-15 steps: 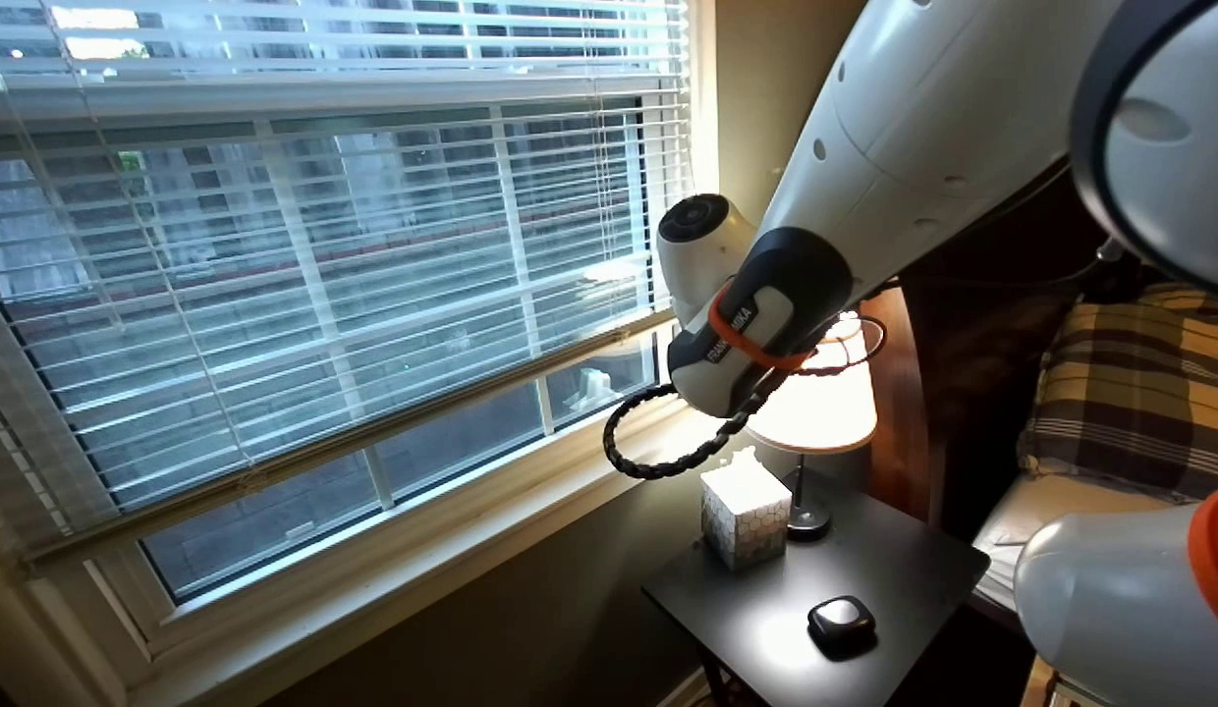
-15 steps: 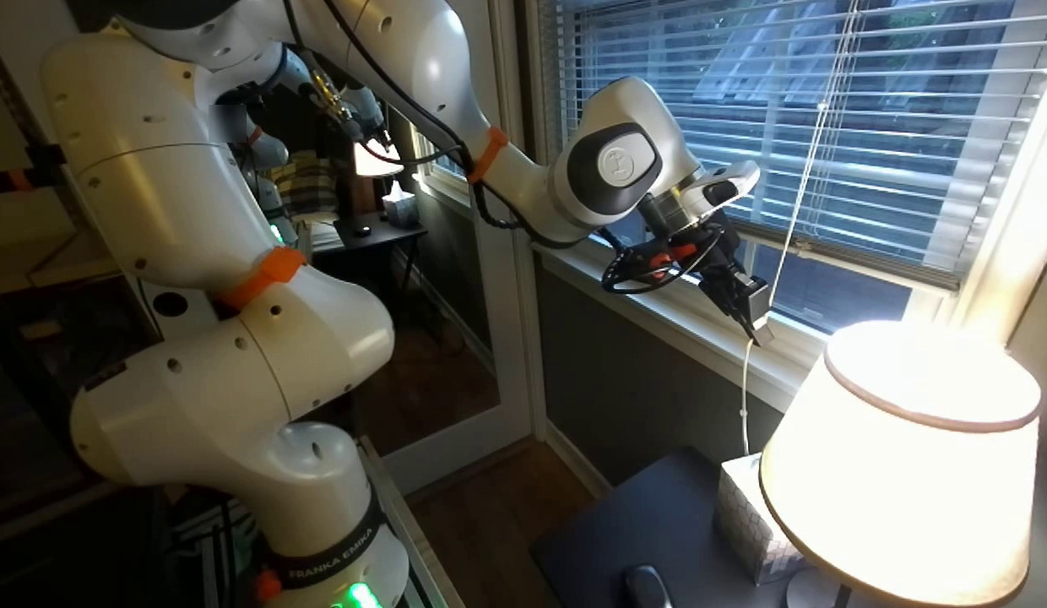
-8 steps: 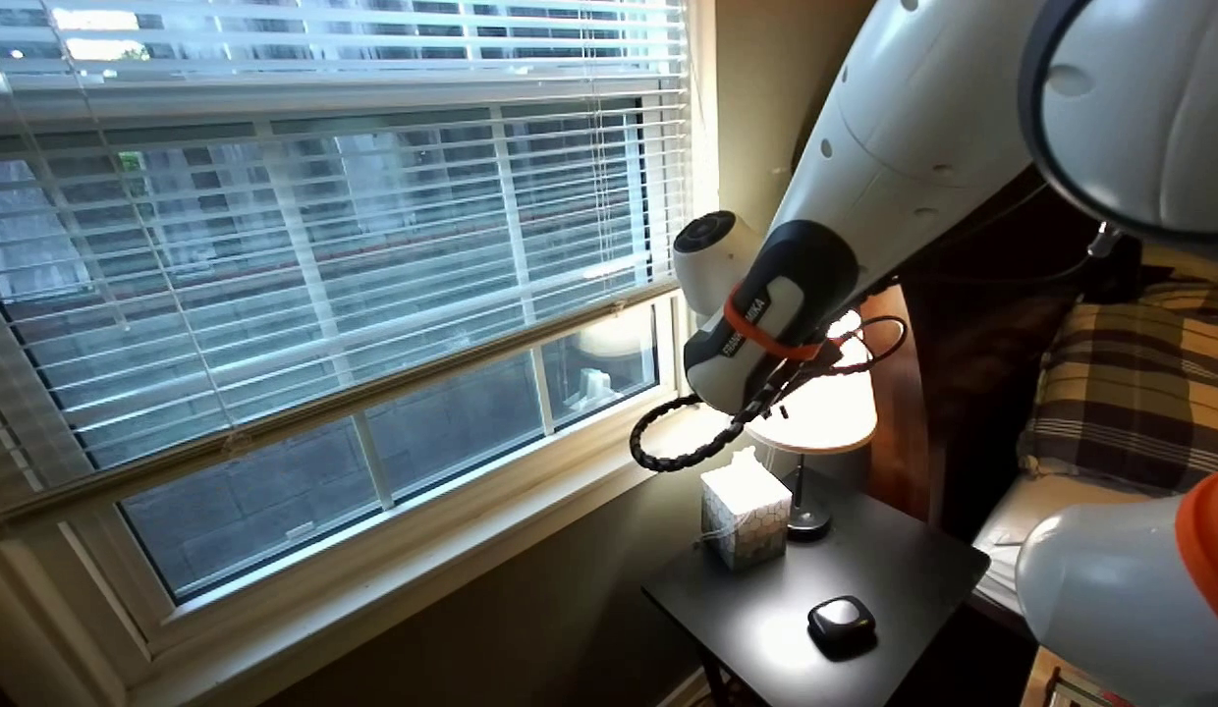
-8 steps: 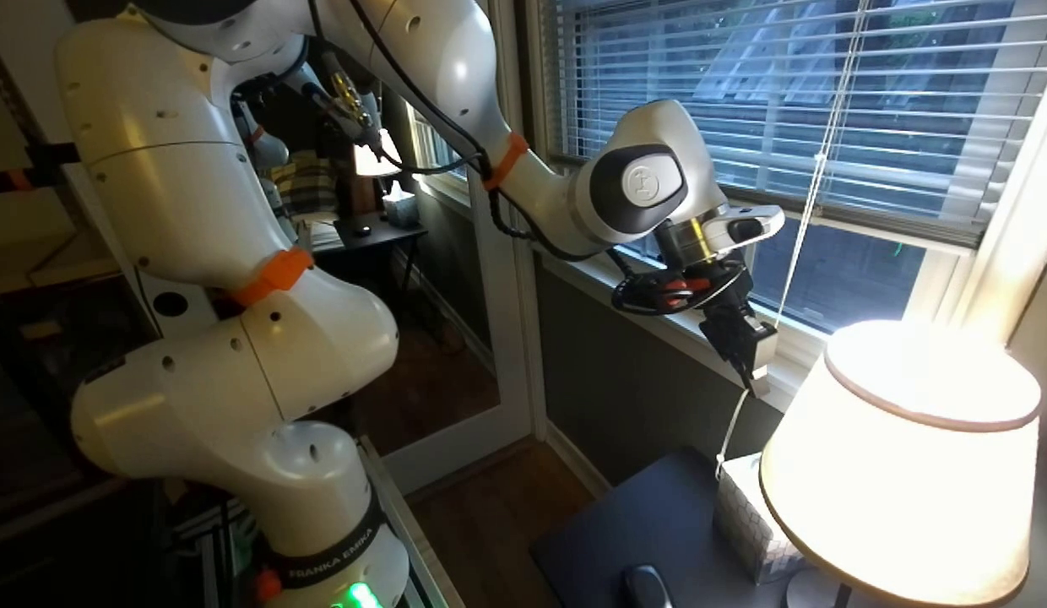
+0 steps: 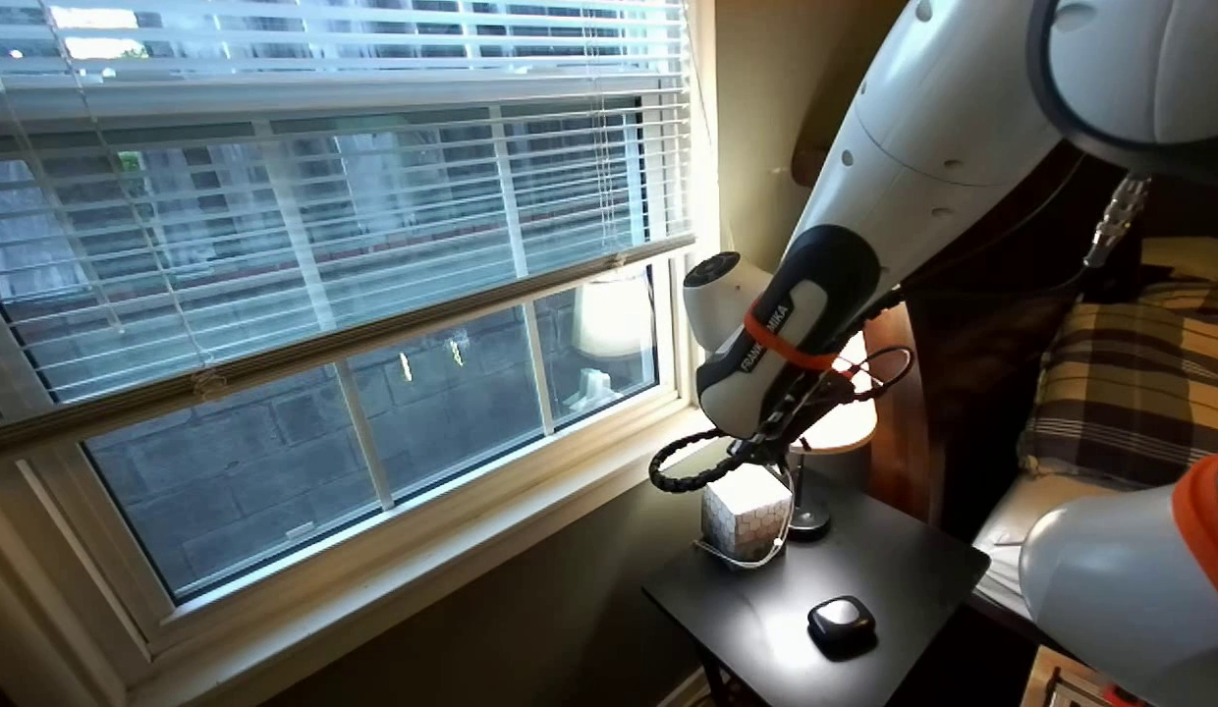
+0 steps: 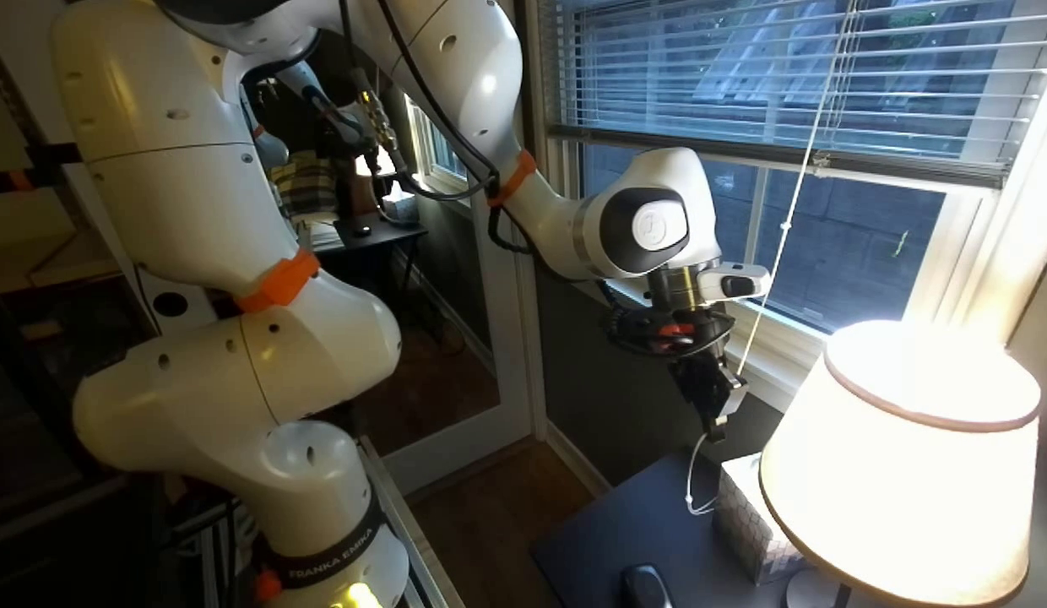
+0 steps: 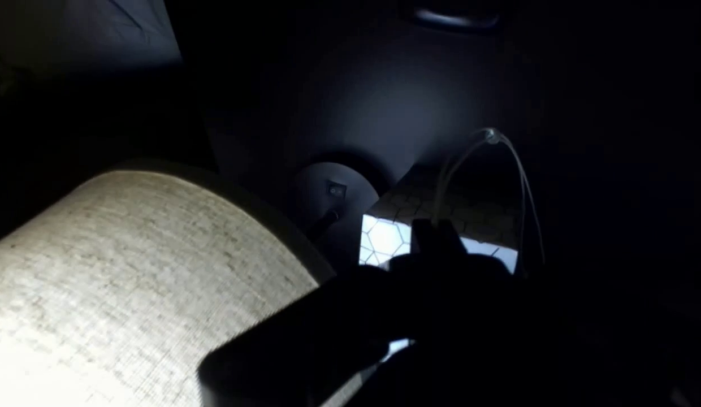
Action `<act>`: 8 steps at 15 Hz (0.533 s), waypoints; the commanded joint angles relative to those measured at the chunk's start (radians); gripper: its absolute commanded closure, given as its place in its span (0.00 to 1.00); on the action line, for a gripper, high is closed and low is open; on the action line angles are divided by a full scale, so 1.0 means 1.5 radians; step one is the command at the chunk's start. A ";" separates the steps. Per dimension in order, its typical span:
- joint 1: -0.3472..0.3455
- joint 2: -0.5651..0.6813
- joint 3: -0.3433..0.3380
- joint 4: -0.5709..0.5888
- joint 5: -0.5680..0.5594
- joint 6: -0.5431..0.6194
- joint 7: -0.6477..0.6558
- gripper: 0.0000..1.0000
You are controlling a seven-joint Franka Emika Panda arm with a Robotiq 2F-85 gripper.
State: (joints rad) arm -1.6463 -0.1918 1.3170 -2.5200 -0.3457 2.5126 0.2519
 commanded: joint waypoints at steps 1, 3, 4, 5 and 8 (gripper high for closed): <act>-0.052 0.065 0.044 -0.027 -0.030 -0.064 -0.010 1.00; -0.073 0.076 0.060 -0.029 -0.042 -0.095 -0.006 1.00; -0.082 0.082 0.067 -0.029 -0.046 -0.110 -0.005 1.00; -0.091 0.087 0.074 -0.030 -0.050 -0.120 -0.003 1.00; -0.106 0.097 0.088 -0.019 -0.049 -0.138 -0.004 0.72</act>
State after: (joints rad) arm -1.7638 -0.1115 1.4152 -2.5268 -0.4039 2.3395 0.2481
